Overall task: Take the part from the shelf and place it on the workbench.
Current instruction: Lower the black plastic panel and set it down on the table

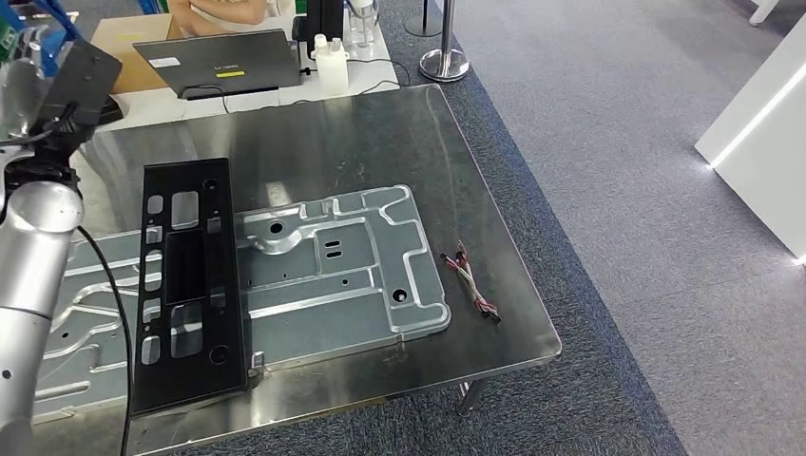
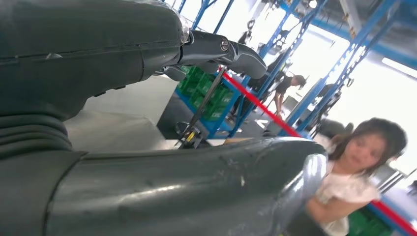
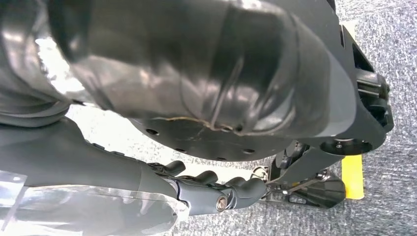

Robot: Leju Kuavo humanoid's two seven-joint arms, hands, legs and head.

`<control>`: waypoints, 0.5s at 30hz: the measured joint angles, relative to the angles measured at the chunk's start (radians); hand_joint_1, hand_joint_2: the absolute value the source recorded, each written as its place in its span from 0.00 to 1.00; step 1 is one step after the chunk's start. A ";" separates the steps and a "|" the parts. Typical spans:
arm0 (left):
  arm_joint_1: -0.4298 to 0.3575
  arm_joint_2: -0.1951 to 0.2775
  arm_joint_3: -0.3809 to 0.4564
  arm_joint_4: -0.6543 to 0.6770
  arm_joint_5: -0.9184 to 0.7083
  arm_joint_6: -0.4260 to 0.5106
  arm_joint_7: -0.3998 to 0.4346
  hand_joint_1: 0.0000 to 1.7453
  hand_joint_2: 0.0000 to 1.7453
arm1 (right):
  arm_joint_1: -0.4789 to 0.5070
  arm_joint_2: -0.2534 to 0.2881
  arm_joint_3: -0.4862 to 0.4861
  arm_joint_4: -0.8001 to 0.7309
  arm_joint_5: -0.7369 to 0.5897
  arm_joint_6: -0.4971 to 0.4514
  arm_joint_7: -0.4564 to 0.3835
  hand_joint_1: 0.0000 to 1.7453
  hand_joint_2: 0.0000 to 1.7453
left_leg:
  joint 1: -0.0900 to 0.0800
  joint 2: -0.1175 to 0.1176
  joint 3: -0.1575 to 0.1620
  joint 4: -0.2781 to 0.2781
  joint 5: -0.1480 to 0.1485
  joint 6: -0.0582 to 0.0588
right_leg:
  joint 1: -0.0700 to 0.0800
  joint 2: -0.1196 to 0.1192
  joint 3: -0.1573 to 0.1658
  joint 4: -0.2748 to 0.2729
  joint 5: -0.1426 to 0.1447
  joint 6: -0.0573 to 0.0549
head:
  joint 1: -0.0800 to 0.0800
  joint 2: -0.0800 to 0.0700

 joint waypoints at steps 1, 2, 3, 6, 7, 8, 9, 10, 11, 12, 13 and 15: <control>0.001 0.004 0.000 -0.006 0.005 0.003 -0.005 0.00 0.00 | 0.000 0.000 0.002 0.000 0.004 0.000 -0.004 0.00 0.00 | 0.000 0.000 0.000 0.000 0.000 0.000 | 0.000 0.000 0.000 0.000 0.000 0.000 | 0.000 0.000; 0.001 0.008 0.000 -0.012 0.008 0.004 -0.009 0.00 0.00 | 0.000 0.000 0.004 0.000 0.006 -0.001 -0.006 0.00 0.00 | 0.000 0.000 0.000 0.000 0.000 0.000 | 0.000 0.000 0.000 0.000 0.000 0.000 | 0.000 0.000; 0.002 0.011 0.000 -0.016 0.011 0.005 -0.013 0.00 0.00 | 0.000 0.000 0.007 0.000 0.008 -0.001 -0.008 0.00 0.00 | 0.000 0.000 0.000 0.000 0.000 0.000 | 0.000 0.000 0.000 0.000 0.000 0.000 | 0.000 0.000; 0.004 0.018 0.000 -0.028 0.013 0.006 -0.020 0.00 0.00 | 0.000 0.000 0.013 0.000 0.013 -0.003 -0.012 0.00 0.00 | 0.000 0.000 0.000 0.002 0.000 0.000 | -0.001 0.000 0.000 0.000 0.001 0.001 | 0.000 0.000; 0.005 0.020 0.000 -0.032 0.013 0.006 -0.022 0.00 0.00 | 0.000 0.000 0.015 0.000 0.014 -0.004 -0.013 0.00 0.00 | 0.000 0.000 -0.001 0.003 0.000 0.000 | -0.001 0.000 0.000 -0.001 0.001 0.001 | 0.000 0.000; 0.005 0.022 0.000 -0.036 0.014 0.006 -0.025 0.00 0.00 | 0.000 0.000 0.015 0.000 0.015 -0.004 -0.013 0.00 0.00 | 0.000 0.000 -0.001 0.003 0.000 0.001 | -0.001 0.000 0.000 -0.001 0.001 0.002 | 0.000 0.000; 0.006 0.023 0.000 -0.041 0.015 0.005 -0.028 0.00 0.00 | 0.000 0.000 0.016 0.001 0.016 -0.005 -0.013 0.00 0.00 | 0.000 0.000 -0.002 0.005 -0.001 0.001 | -0.001 0.000 0.000 -0.001 0.002 0.002 | 0.000 0.000; 0.007 0.023 0.000 -0.045 0.017 0.004 -0.030 0.00 0.00 | 0.000 0.000 0.016 0.001 0.016 -0.006 -0.013 0.00 0.00 | 0.000 0.000 -0.003 0.006 -0.001 0.002 | -0.002 0.000 0.000 -0.001 0.002 0.003 | 0.000 0.000; 0.009 0.024 0.000 -0.050 0.019 0.003 -0.031 0.00 0.00 | 0.000 0.000 0.016 0.002 0.016 -0.006 -0.013 0.00 0.00 | -0.001 0.000 -0.003 0.007 -0.002 0.003 | -0.002 0.000 0.000 -0.001 0.003 0.004 | 0.000 0.000; 0.010 0.024 -0.001 -0.054 0.021 0.001 -0.032 0.00 0.00 | 0.000 0.000 0.016 0.002 0.017 -0.007 -0.012 0.00 0.00 | -0.001 0.000 -0.004 0.009 -0.002 0.004 | -0.002 0.000 0.000 -0.001 0.003 0.005 | 0.000 0.000; 0.012 0.025 -0.002 -0.059 0.024 -0.001 -0.033 0.00 0.00 | 0.000 0.000 0.016 0.003 0.017 -0.008 -0.011 0.00 0.00 | -0.001 0.000 -0.005 0.011 -0.003 0.005 | -0.002 0.000 0.000 -0.001 0.004 0.006 | 0.000 0.000; 0.015 0.027 -0.004 -0.070 0.030 -0.003 -0.033 0.00 0.00 | 0.000 0.000 0.016 0.003 0.018 -0.010 -0.009 0.00 0.00 | -0.002 0.000 -0.008 0.017 -0.004 0.008 | -0.003 0.000 0.000 -0.001 0.005 0.010 | 0.000 0.000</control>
